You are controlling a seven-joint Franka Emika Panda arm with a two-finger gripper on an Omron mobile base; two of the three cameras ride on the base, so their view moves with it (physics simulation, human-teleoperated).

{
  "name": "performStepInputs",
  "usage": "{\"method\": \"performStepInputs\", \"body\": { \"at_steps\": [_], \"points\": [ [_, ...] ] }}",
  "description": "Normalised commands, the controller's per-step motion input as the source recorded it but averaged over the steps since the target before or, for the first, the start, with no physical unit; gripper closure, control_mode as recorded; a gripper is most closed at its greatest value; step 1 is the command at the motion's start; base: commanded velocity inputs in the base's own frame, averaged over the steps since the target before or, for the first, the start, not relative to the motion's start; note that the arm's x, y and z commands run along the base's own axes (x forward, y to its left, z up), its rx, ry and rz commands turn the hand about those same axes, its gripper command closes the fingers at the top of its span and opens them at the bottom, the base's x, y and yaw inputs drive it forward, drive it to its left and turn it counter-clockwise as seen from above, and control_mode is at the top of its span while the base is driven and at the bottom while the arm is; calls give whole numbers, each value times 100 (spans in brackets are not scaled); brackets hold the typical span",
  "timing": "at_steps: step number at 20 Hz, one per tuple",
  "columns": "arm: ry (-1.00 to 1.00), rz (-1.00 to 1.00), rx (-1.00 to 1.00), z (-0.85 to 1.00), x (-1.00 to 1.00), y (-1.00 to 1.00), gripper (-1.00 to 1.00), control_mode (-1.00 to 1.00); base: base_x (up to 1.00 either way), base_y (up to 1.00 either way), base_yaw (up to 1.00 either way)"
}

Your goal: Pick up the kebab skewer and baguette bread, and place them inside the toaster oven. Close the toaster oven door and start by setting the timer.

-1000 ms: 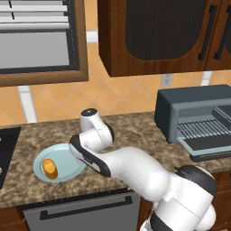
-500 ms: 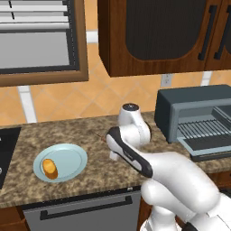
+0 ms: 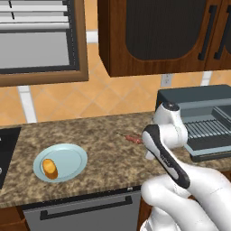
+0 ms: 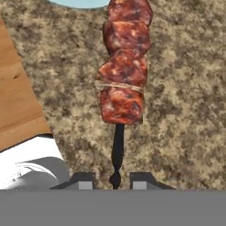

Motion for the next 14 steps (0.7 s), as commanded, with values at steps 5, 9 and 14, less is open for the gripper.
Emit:
{"method": "performStepInputs", "body": {
  "at_steps": [5, 9, 14],
  "points": [
    [-5, 19, 0, 34, -18, -100, 100, -100, 0, 0, 0],
    [-3, 11, 0, 29, -5, -100, 100, -100, 0, 0, 0],
    [-2, 3, 0, 32, 2, -100, 100, -100, 0, 0, 0]
  ]
}}
